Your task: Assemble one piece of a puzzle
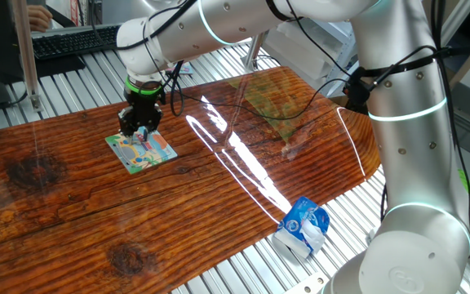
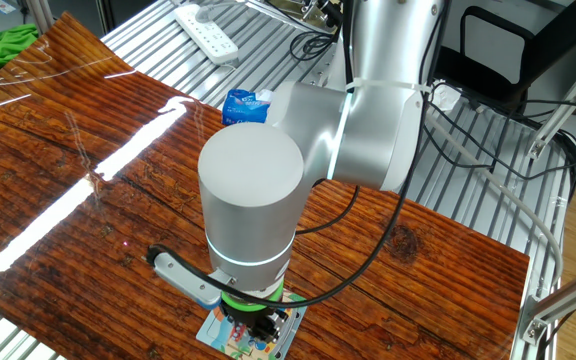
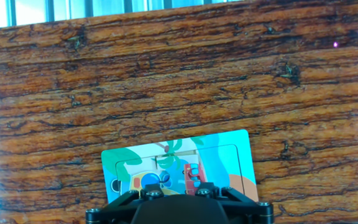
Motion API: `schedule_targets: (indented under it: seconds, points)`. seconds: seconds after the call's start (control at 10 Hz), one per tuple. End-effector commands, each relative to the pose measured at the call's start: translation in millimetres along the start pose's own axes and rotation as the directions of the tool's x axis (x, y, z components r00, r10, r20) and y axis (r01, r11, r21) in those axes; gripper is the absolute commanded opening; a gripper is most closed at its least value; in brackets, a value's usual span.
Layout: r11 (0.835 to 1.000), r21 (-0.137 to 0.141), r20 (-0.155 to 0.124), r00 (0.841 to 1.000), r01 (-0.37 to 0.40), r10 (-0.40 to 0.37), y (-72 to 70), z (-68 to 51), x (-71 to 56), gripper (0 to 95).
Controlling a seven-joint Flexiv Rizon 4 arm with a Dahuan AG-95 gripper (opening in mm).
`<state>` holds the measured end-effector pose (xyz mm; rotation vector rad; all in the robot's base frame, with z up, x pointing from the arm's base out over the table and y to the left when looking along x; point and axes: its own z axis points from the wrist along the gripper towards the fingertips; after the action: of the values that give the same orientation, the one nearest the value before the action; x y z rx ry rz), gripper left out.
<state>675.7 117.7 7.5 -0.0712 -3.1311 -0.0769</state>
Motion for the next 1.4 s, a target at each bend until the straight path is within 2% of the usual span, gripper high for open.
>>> schedule_targets:
  seconds: [0.1, 0.6, 0.7, 0.9, 1.0, 1.2, 1.3, 1.4]
  points:
    - [1.000, 0.002, 0.002, 1.000, -0.002, 0.002, -0.2, -0.7, 0.7, 57.0]
    - [1.000, 0.002, -0.005, 1.000, -0.003, 0.003, 0.7, -2.6, 1.2, 57.0]
    - [1.000, 0.003, -0.012, 1.000, 0.006, -0.006, 1.8, -3.7, 1.5, 38.0]
    - [1.000, 0.001, -0.010, 1.000, 0.012, -0.012, 1.9, -4.2, 1.2, 38.0]
    - [1.000, -0.001, -0.010, 1.000, 0.024, -0.024, 1.5, -5.5, -0.7, 19.0]
    - [1.000, -0.002, -0.010, 1.000, 0.026, -0.026, 1.0, -6.9, -2.8, 19.0]
    - [1.000, -0.002, -0.010, 0.999, 0.032, -0.032, 0.8, -7.8, -4.0, 0.0]
    - [0.999, -0.002, -0.010, 0.999, 0.032, -0.033, 0.6, -8.1, -4.6, 0.0]
